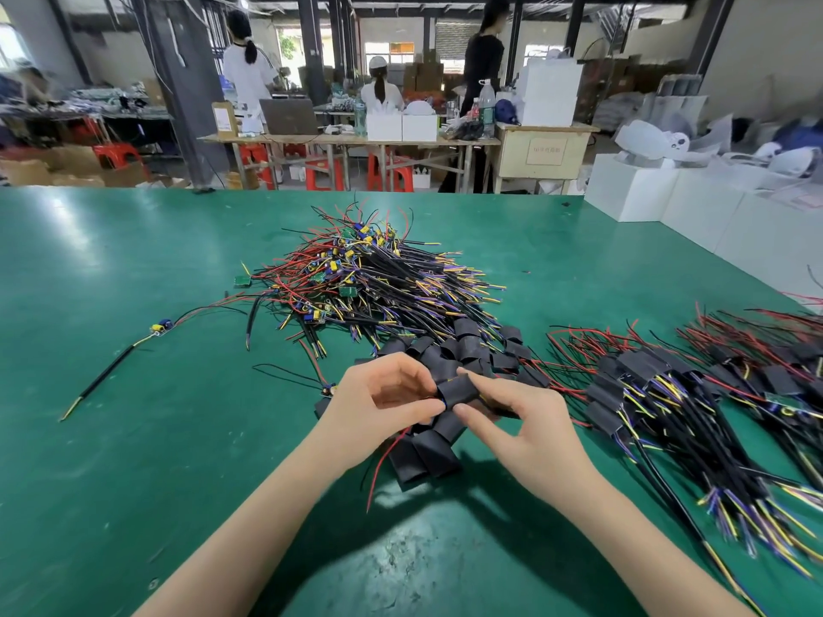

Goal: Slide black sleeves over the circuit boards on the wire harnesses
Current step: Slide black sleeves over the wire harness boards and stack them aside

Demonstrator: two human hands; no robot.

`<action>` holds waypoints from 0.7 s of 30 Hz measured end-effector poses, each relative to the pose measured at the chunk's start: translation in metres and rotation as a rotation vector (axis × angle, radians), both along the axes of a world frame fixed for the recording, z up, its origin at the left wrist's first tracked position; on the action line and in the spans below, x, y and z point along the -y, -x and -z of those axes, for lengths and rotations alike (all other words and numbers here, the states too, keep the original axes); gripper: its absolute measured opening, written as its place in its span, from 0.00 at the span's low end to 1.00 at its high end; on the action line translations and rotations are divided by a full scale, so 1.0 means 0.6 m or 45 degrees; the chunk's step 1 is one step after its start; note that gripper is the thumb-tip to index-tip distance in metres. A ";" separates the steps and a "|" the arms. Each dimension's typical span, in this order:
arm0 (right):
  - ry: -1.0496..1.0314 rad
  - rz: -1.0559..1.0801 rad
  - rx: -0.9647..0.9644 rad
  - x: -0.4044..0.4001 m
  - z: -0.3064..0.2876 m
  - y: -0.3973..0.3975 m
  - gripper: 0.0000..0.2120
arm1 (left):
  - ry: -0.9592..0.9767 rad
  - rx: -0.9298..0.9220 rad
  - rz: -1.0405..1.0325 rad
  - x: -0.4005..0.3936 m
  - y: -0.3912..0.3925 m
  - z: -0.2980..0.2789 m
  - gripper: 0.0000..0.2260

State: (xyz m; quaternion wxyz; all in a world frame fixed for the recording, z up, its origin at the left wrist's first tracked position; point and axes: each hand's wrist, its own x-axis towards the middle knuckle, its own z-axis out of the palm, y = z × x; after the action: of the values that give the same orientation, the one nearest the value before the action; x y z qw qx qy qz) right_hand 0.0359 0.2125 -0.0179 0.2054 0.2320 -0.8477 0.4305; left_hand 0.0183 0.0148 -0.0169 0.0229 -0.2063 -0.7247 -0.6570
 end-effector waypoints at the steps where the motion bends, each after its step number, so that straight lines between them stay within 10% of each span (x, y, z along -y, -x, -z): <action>1: 0.022 -0.003 -0.022 0.001 -0.001 0.000 0.16 | -0.007 0.000 0.007 0.001 0.000 -0.001 0.08; 12: 0.114 0.695 -0.370 -0.082 -0.055 0.016 0.11 | -0.102 -0.046 -0.205 0.015 0.015 -0.005 0.08; 16: -0.307 1.253 -0.123 -0.178 -0.061 0.032 0.12 | -0.088 0.023 -0.289 0.023 0.026 0.005 0.05; 21: -0.519 1.243 0.303 -0.221 -0.047 0.041 0.19 | -0.046 0.044 -0.330 0.022 0.033 0.017 0.05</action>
State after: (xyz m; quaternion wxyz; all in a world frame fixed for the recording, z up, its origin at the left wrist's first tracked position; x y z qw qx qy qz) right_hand 0.0112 0.3450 0.0105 0.2349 -0.2040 -0.9407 0.1353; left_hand -0.0013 0.0014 -0.0273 0.0988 -0.0991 -0.7335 -0.6651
